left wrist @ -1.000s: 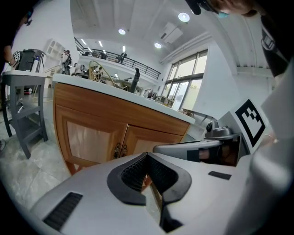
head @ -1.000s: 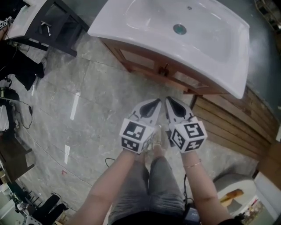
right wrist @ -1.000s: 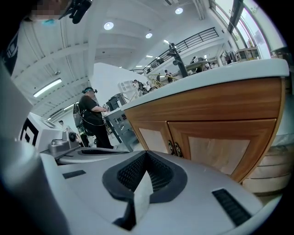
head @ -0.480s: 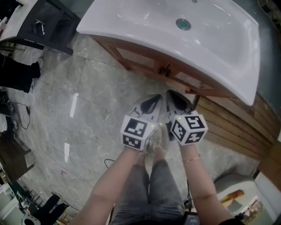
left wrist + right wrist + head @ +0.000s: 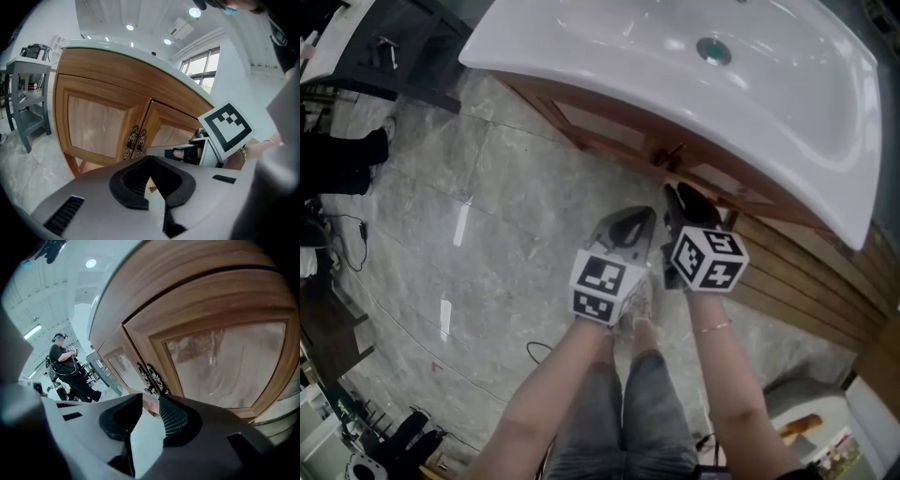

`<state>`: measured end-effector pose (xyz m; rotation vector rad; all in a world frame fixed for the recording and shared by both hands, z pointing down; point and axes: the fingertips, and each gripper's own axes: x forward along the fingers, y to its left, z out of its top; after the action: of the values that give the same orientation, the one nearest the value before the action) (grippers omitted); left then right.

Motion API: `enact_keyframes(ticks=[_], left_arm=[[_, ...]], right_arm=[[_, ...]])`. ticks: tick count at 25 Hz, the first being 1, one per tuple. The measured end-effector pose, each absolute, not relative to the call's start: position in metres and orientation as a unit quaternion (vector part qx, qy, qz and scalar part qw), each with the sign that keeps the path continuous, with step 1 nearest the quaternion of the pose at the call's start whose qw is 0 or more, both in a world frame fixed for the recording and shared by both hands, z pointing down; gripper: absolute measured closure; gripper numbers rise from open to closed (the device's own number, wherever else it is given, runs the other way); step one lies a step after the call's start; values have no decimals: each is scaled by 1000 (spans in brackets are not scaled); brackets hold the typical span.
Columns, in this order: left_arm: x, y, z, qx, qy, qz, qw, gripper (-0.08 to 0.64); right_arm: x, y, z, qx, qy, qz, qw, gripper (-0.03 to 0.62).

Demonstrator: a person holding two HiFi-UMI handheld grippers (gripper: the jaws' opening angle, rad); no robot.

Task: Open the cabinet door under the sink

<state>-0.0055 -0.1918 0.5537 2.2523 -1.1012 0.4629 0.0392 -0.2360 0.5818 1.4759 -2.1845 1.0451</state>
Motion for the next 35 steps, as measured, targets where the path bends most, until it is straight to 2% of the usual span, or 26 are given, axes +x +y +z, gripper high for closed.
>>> enact_keyframes(ticks=[5,15,35], left_arm=[[-5,-196,566,841,-413,179,300,552],[-16,-197,579,832,-421,190,306,552],[-25,-190,585,829,-423,196,309,552]], right_arm=[[43,-249,603,533,-736,391,148,448],[41,-269,623,552,-707,422,133,449],[39,-274,629,544,-725,402,131,508]])
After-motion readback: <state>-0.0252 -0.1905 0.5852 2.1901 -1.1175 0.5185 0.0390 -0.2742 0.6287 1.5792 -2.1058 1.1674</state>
